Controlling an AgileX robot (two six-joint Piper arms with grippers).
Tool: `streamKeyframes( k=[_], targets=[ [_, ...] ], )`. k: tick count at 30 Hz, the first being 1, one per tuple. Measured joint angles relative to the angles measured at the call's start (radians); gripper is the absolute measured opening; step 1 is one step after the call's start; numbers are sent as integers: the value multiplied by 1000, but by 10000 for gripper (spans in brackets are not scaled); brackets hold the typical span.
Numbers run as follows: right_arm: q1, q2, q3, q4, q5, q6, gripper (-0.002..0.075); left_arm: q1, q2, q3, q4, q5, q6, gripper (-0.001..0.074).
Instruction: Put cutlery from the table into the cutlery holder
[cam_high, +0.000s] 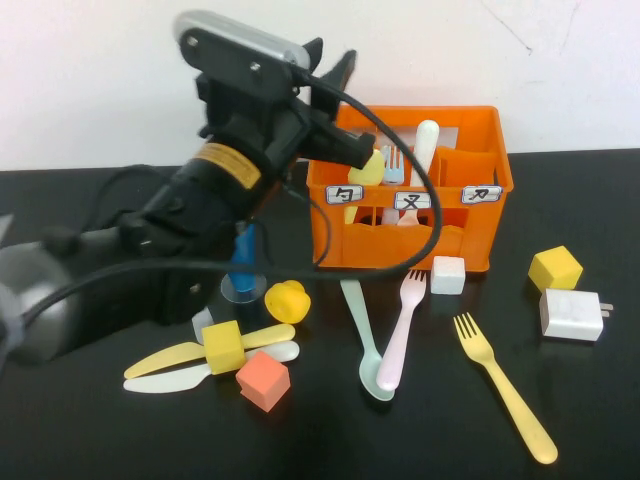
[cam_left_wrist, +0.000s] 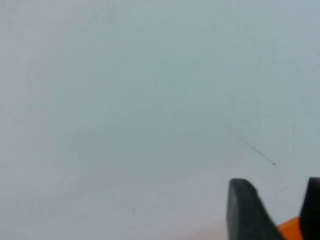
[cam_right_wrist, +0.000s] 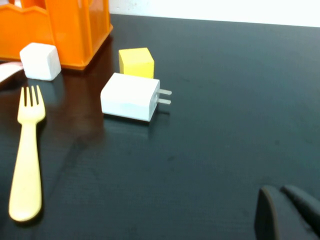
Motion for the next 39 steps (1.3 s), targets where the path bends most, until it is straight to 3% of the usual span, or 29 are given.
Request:
streamKeyframes(
  k=[4,7,19,32,36,39],
  targets=[
    [0,0,0,0,0,0,-3,0,-163,90,-7,86,17,63],
    [0,0,0,0,0,0,-3,0,-294,157,-18,176,19,19],
    [0,0,0,0,0,0,-3,11,-676,358,-32,626,21,1],
    [0,0,0,0,0,0,-3,11,-926,386,-23,1217,-51,0],
    [0,0,0,0,0,0,-3,11,-1010,420,40,1251,-141,0],
    [0,0,0,0,0,0,-3,24,-1079,506,95,1140,-185,0]
  ],
)
